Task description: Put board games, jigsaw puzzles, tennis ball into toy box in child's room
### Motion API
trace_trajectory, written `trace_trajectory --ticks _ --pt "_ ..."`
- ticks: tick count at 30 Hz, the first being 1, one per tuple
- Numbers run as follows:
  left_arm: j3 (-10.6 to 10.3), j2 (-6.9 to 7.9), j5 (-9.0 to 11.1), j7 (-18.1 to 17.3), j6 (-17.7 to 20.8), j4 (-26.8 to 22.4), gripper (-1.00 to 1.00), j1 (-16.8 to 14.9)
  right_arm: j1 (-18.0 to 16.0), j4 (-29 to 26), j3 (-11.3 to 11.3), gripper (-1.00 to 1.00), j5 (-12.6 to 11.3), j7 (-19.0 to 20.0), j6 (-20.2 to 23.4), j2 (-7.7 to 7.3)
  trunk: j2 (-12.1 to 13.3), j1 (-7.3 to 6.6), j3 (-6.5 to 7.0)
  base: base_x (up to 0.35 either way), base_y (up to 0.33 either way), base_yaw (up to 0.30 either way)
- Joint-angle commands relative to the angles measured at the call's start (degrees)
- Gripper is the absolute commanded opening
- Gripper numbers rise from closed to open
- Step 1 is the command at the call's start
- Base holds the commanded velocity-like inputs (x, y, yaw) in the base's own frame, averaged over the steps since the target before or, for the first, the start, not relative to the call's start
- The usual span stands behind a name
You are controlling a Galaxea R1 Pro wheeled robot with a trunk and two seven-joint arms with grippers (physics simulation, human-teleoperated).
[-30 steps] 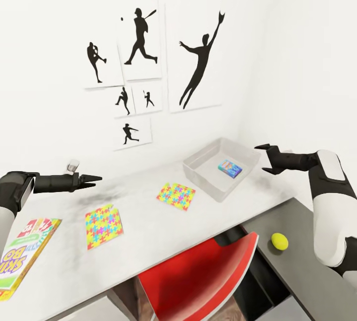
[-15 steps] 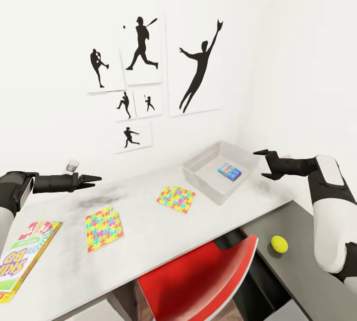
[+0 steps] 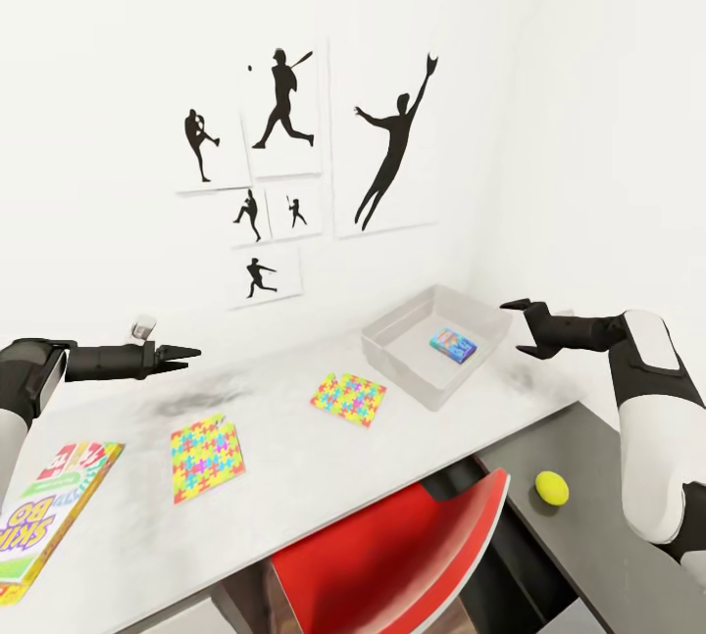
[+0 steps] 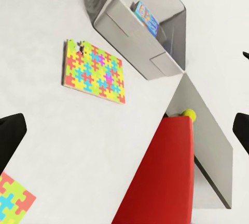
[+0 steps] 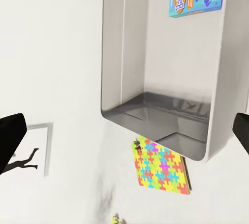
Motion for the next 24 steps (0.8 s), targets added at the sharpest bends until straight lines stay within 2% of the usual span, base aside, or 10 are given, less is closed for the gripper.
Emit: trace_trajectory --ticks 1,24 --pt "0.31 -0.05 -0.61 -0.46 0.60 -0.03 1.00 -0.05 -0.06 -0.03 -0.10 1.00 -0.55 -0.58 0.14 0.01 -0.12 0.04 -0.03 0.000 0.000 0.000" --pt "0.25 -0.05 -0.62 -0.46 0.54 -0.03 1.00 -0.06 -0.02 -0.03 -0.13 1.00 -0.55 -0.51 0.06 0.01 -0.12 0.04 1.21 -0.001 0.000 0.000"
